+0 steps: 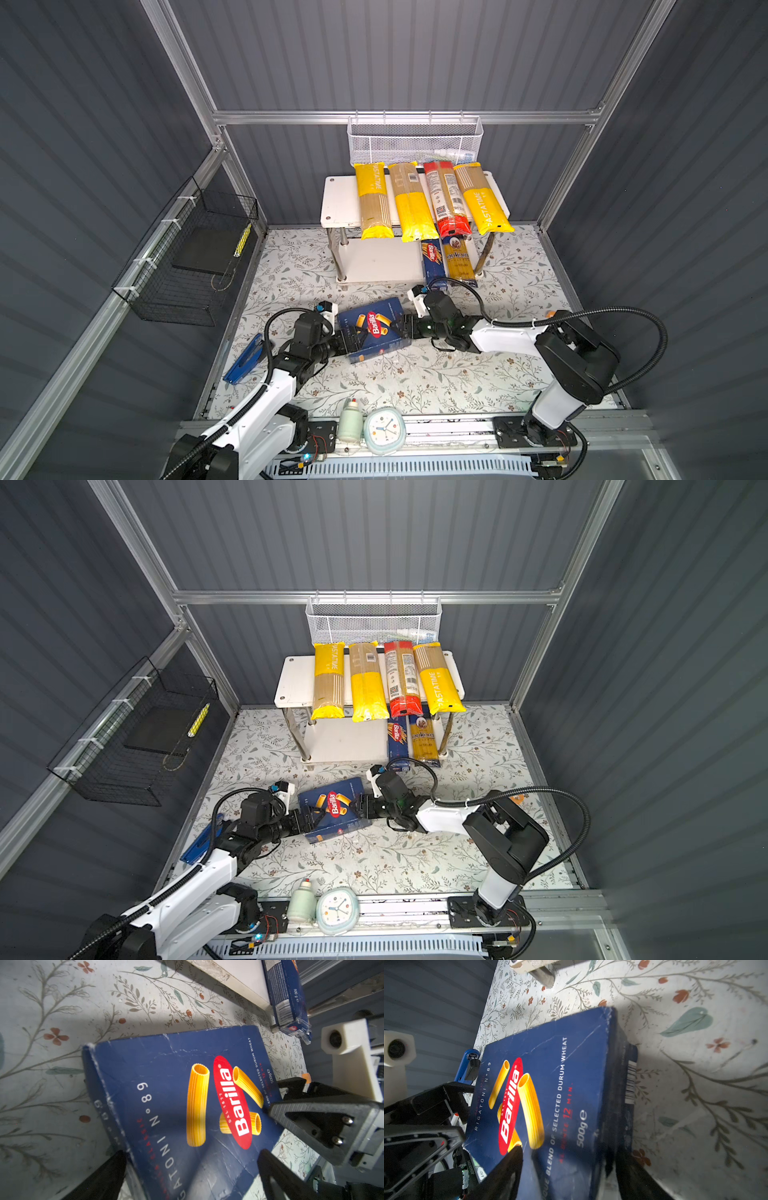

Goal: Place and organize the pasta boxes and bags onto the shelf
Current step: 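Slide the clamped Rigatoni box with both grippers toward the shelf's lower tier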

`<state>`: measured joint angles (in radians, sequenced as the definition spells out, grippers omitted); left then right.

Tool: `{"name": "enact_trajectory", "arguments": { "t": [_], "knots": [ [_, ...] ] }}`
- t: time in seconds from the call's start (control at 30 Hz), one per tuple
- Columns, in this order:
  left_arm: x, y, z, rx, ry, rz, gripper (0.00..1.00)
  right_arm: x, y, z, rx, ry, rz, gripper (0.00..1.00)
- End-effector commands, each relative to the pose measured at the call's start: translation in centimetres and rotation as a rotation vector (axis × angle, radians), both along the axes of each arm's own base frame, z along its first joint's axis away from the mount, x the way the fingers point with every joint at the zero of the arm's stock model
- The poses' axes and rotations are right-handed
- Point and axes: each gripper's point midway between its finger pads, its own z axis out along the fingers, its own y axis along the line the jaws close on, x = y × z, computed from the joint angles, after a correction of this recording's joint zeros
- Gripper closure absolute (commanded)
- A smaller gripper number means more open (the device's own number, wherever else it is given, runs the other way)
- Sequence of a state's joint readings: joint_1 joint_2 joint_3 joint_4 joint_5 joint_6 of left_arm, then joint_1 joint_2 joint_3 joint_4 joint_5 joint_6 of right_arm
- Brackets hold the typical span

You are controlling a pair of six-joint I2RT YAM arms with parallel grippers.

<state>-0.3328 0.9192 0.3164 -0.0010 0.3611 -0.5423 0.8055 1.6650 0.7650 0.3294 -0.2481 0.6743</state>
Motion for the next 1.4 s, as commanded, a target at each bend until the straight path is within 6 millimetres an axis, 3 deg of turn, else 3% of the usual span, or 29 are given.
{"name": "enact_trajectory", "arguments": {
  "t": [0.0,0.23,0.57,1.37],
  "knots": [
    [-0.2,-1.7,2.0,-0.058,-0.066,-0.099,0.01,-0.4,1.4,0.9,0.039,-0.01,0.022,0.33],
    [-0.3,-2.7,3.8,-0.087,-0.106,-0.134,0.01,-1.1,3.6,2.9,0.105,-0.022,0.063,0.32],
    [0.7,-3.2,7.2,-0.129,-0.162,-0.12,0.01,-0.9,4.4,6.8,0.222,-0.073,0.05,0.32],
    [1.4,-5.6,11.3,-0.163,-0.224,-0.15,0.01,-0.3,3.8,12.2,0.285,-0.184,0.021,0.31]
  ]
}}
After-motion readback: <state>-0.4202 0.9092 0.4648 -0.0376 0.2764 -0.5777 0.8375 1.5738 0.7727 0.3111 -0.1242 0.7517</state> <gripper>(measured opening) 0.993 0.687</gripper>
